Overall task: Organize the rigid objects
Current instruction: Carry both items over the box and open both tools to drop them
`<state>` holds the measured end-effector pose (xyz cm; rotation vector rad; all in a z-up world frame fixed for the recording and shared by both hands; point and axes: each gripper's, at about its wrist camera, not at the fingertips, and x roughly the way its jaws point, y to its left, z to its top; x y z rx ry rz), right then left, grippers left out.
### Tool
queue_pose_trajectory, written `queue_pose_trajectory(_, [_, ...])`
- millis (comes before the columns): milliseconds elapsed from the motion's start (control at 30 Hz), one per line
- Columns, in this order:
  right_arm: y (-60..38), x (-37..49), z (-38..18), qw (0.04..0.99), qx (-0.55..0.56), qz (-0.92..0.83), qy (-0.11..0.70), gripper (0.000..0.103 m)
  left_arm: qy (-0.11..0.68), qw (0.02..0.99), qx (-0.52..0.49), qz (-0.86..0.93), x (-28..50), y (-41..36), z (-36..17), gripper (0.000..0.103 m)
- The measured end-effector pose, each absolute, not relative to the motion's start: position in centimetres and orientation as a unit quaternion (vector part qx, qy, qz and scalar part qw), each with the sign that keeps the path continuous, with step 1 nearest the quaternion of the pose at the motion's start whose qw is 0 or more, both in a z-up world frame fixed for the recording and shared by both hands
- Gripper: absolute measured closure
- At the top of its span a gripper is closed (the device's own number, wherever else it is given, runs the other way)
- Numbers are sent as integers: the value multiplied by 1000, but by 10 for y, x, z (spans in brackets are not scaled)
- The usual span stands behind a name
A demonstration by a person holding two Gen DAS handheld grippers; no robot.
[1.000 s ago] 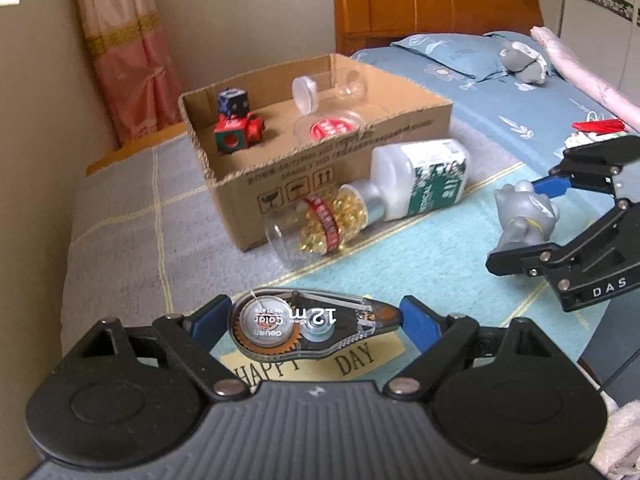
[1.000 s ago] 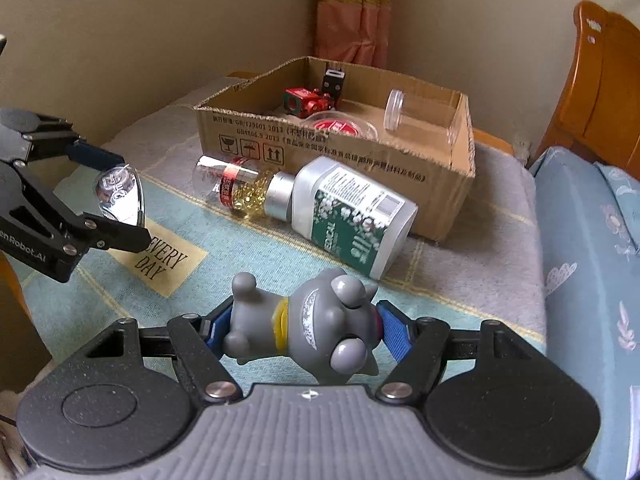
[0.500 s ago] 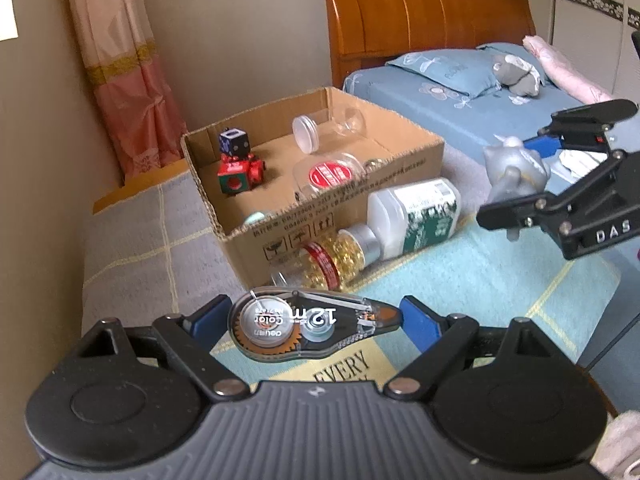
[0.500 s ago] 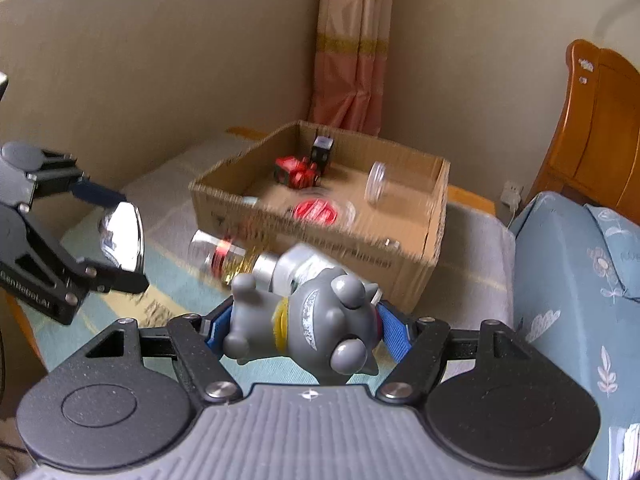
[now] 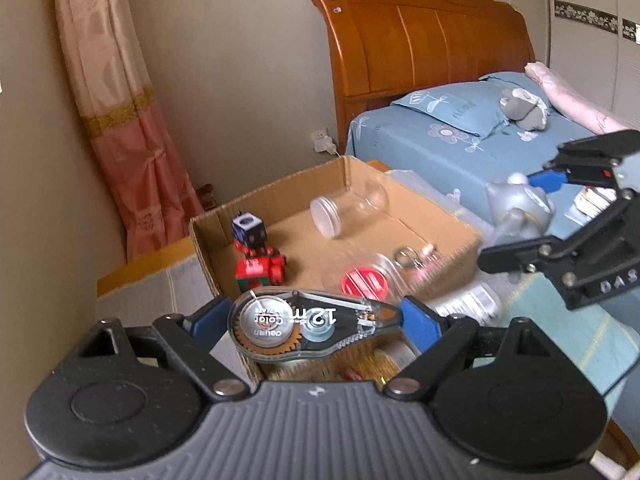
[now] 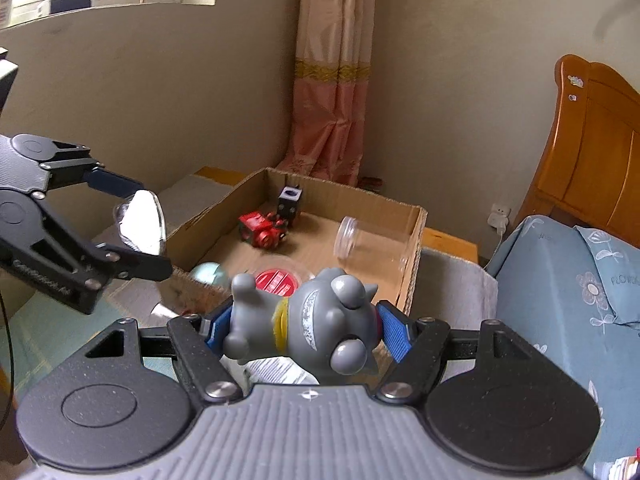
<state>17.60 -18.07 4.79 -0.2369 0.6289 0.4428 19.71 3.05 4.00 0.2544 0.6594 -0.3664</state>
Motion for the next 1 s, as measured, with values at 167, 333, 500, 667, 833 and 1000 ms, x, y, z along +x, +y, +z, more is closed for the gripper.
queue_pose_trajectory(167, [-179, 196, 48, 920, -114, 210, 311, 26, 322, 922, 125, -175, 231, 27, 34, 13])
queue_pose_trajectory(333, [-177, 214, 45, 918, -119, 204, 320, 26, 320, 928, 117, -153, 256, 29, 21, 13])
queue_pose_trajectory(500, [-172, 230, 40, 914, -124, 200, 330, 26, 319, 932, 127, -121, 274, 31, 6, 9])
queue_pose_trajectory(667, [-170, 247, 38, 913, -124, 197, 335, 26, 334, 926, 110, -134, 263, 41, 6, 8])
queue_pose_trajectory(833, [-167, 276, 39, 912, -109, 188, 347, 26, 330, 928, 103, -138, 244, 51, 15, 7])
queue_pose_trajectory(1000, [-160, 307, 36, 911, -90, 179, 361, 23, 322, 932, 95, -137, 231, 59, 19, 3])
